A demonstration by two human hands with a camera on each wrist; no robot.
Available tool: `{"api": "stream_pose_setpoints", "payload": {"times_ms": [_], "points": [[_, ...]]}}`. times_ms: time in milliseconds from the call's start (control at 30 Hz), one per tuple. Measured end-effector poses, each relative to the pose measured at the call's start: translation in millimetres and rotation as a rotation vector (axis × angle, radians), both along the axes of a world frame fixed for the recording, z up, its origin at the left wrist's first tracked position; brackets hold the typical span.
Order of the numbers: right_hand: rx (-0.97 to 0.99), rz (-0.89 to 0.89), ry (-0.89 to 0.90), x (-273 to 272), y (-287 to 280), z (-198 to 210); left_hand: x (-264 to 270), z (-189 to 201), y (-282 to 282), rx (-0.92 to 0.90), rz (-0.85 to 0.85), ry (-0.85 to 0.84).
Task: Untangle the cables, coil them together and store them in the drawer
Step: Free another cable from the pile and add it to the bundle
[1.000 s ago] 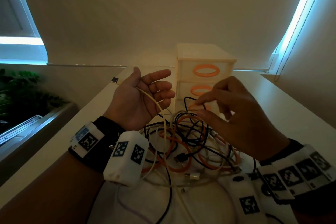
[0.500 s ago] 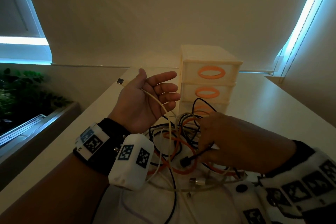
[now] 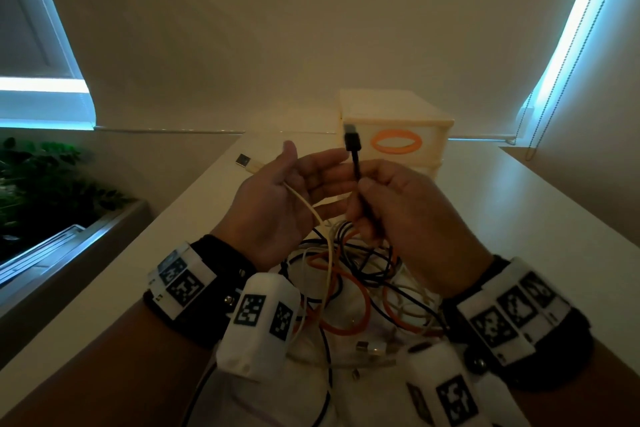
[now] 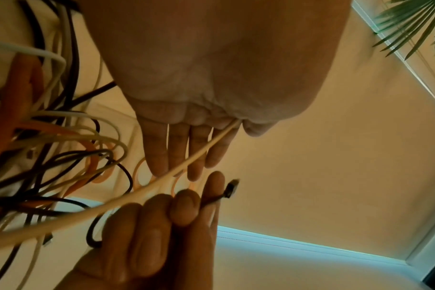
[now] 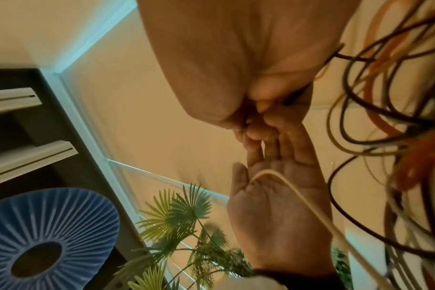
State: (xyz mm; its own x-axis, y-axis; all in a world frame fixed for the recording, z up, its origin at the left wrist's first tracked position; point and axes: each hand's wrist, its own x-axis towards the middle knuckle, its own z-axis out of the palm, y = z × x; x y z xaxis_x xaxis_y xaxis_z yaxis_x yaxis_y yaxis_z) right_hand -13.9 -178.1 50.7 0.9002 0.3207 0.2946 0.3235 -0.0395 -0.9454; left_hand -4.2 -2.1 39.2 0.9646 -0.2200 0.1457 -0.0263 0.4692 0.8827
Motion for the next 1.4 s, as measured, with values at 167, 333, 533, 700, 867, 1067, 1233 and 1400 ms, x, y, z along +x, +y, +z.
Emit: {"api": "stream_pose_setpoints", "payload": {"times_ms": [167,333,533,700,867,1067,1233,1400], "points": [[-0.118,-0.049,-0.116,-2,5,-10,-8,-2,-6,0.095,-0.118,-0.034],[-0.131,-0.090,-0.166,-1,5,-9,-15,-4,-22,0.143,-0.148,-0.061],[-0.153,-0.108,-0.249,2,3,-7,-15,-7,-17,0.199,-0.154,-0.132],[-0.195,-0.093,-0.295,4,3,-8,-13,-6,-15,0.129,-0.160,-0.156],[-0.444,-0.123,-0.392,5,-13,-6,-2,-2,-8,-0.282,-0.106,-0.124],[-0.601,-0.071,-0.263,31,-48,-12,-4,12,6,-0.629,0.051,-0.037],[-0.626,-0.116,-0.215,41,-58,-16,-5,11,13,-0.615,0.001,0.052],[-0.601,-0.279,-0.274,41,-52,-15,-2,3,12,-0.455,-0.324,-0.012]]}}
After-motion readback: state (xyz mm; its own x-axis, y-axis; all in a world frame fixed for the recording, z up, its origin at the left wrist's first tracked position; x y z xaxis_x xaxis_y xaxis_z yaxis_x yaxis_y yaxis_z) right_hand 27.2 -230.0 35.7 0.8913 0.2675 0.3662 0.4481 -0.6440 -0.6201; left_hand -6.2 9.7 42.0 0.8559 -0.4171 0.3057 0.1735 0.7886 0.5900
